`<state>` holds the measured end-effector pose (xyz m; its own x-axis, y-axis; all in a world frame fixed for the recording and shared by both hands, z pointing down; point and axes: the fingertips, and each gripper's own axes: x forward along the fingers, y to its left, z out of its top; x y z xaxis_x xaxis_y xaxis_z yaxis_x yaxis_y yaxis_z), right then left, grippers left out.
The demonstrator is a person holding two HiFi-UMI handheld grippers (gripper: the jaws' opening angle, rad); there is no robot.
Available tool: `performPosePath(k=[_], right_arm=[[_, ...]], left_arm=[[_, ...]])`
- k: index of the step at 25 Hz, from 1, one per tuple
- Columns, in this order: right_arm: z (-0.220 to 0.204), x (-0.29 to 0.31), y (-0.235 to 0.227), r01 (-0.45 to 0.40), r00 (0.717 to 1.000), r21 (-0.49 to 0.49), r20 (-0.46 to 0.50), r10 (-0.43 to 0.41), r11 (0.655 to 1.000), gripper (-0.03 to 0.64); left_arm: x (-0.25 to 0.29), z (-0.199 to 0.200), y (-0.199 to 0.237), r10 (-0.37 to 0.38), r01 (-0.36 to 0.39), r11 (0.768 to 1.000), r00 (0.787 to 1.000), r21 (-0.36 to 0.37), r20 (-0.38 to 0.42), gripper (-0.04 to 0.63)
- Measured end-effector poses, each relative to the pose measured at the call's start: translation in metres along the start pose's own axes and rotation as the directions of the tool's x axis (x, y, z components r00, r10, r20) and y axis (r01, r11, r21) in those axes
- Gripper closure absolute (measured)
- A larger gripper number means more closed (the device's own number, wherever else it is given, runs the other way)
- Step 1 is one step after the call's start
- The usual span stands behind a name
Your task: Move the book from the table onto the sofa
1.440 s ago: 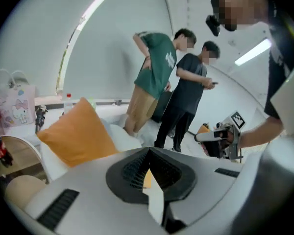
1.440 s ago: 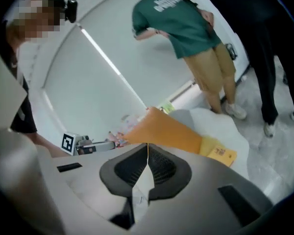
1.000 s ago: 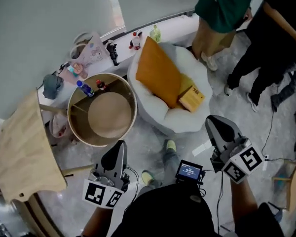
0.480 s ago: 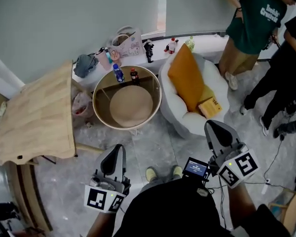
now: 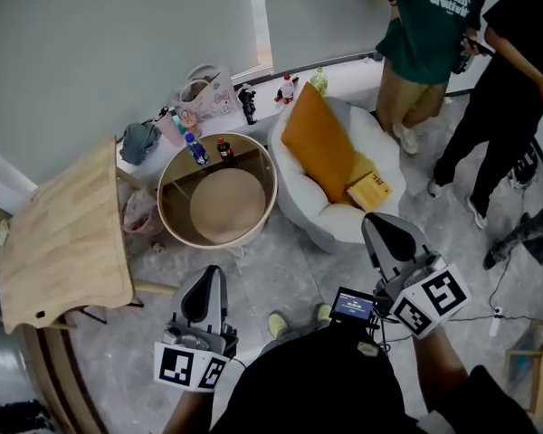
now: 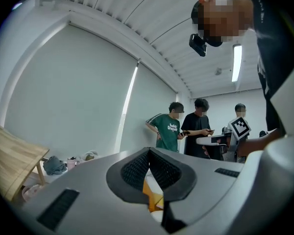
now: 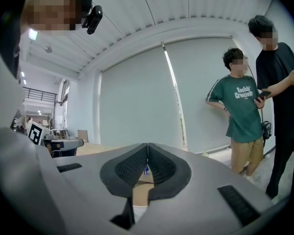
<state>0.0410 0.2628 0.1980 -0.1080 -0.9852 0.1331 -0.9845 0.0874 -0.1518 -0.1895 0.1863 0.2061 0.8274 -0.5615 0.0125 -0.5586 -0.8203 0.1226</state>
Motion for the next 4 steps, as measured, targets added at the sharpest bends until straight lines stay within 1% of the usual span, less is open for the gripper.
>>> performPosePath(k=[4], right_arm=[[-0.0031,-0.0084,-0.0060,0.009,1.000,0.004,0.003,-0.009,1.000,0.601]], left_arm=[[0.0037,-0.0032,-0.0085,-0.010,0.010,1.000,1.000,0.005,-0.005,0.588]])
